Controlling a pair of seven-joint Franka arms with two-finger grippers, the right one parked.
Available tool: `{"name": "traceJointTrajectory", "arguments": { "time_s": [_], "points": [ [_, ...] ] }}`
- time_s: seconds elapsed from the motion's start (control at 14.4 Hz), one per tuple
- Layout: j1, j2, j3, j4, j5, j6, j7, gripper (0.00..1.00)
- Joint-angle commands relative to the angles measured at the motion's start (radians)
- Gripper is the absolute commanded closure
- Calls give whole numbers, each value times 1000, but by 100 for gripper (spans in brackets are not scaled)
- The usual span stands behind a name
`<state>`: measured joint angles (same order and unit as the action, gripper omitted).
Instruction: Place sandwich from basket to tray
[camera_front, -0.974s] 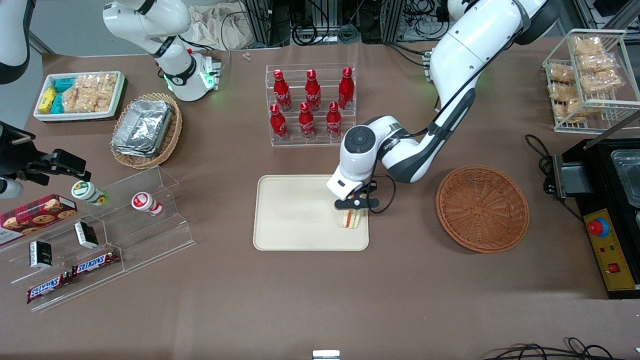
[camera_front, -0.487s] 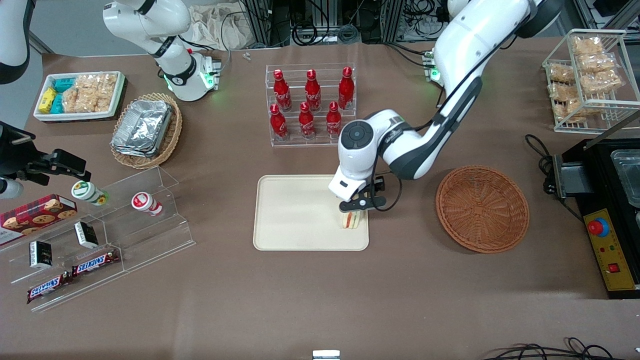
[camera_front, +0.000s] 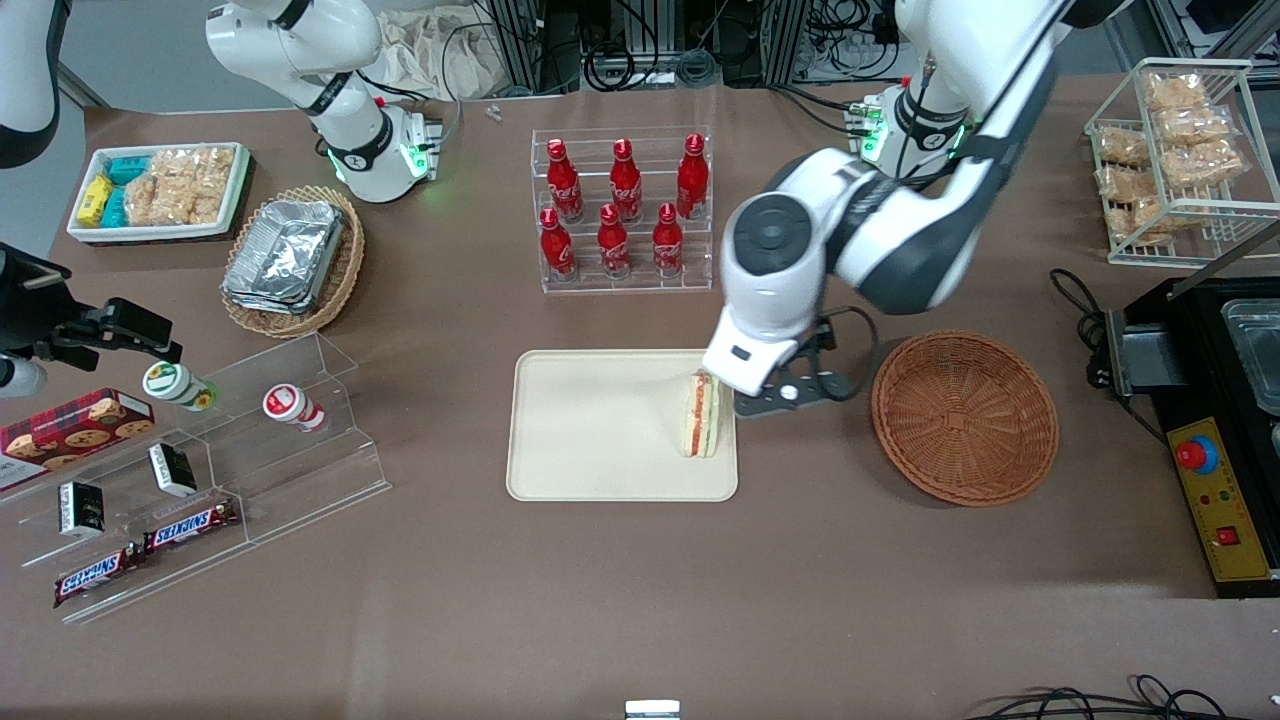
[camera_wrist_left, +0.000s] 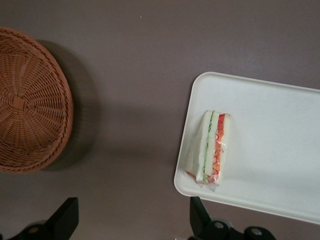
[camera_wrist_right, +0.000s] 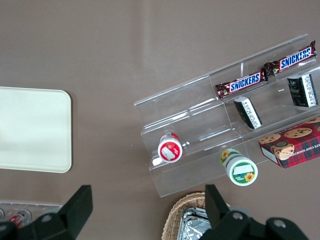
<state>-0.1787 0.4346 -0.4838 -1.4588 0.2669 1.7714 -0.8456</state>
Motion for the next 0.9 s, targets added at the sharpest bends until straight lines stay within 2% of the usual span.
{"name": "traceJointTrajectory", "arguments": {
  "time_s": [0.0, 0.14, 0.35, 0.49, 0.7, 0.83],
  "points": [
    [126, -97, -1, 2, -101, -85, 172, 0],
    [220, -154, -1, 2, -139, -154, 310, 0],
    [342, -227, -1, 0, -159, -249, 449, 0],
    [398, -298, 17, -12, -214, -326, 593, 0],
    [296, -414, 283, -44, -296, -378, 724, 0],
    [188, -528, 451, -144, -295, -365, 793, 0]
  ]
}}
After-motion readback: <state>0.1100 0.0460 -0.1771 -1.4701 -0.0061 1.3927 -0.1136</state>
